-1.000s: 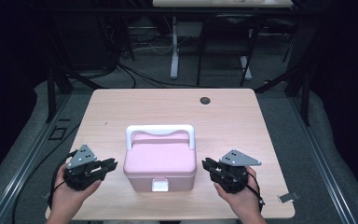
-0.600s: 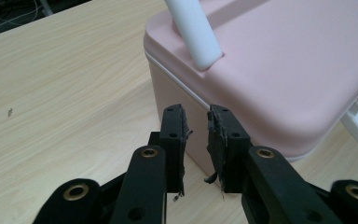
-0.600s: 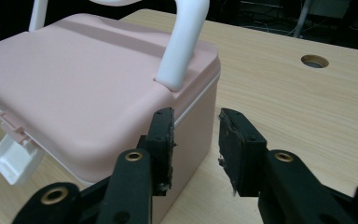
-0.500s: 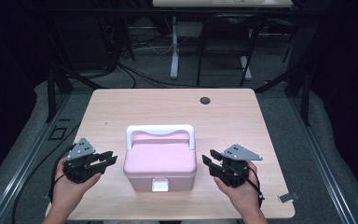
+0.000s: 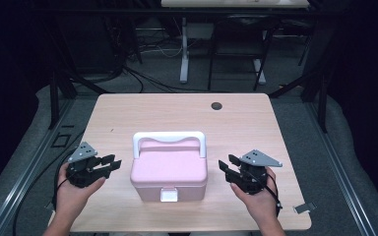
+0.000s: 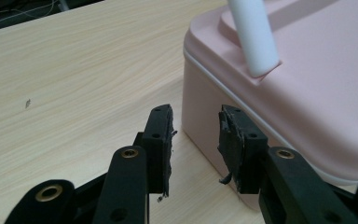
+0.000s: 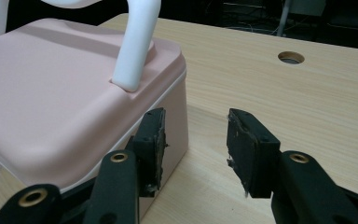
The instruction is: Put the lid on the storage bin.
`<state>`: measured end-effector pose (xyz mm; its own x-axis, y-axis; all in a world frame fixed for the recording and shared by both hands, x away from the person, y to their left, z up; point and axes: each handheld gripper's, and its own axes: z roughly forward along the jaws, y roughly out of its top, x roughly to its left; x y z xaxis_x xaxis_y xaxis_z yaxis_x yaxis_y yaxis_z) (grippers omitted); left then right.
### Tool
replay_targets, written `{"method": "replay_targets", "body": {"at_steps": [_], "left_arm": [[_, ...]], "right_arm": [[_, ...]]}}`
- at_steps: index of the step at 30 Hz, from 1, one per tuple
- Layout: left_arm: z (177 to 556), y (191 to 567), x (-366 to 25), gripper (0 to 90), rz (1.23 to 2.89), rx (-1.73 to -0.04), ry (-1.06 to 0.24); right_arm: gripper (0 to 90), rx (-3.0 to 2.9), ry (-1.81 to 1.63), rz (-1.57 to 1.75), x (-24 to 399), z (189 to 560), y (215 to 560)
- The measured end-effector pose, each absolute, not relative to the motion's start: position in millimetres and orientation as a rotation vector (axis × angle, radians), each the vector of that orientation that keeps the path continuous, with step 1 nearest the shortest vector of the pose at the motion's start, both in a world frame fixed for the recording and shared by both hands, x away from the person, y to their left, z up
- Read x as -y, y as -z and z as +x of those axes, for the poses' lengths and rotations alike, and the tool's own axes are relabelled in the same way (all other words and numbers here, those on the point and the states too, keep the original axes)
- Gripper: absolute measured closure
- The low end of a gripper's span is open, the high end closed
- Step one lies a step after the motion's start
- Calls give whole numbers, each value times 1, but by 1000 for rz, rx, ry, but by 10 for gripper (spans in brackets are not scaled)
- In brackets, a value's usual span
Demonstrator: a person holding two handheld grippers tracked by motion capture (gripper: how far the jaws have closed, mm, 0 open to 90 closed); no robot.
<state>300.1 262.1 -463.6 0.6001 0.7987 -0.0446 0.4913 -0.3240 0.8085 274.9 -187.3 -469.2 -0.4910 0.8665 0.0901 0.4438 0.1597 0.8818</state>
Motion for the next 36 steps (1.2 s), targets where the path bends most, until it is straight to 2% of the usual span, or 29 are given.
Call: {"method": "replay_targets", "body": {"at_steps": [22,36], "left_arm": [[309,487,-287,543,1966,-1114,-506],[310,519,-291,521,1986,-1154,-489]], "right_arm": [[526,-1970,-1195,1332,205,286,497],[495,-1957,-1148,1339,206,289,524]]}}
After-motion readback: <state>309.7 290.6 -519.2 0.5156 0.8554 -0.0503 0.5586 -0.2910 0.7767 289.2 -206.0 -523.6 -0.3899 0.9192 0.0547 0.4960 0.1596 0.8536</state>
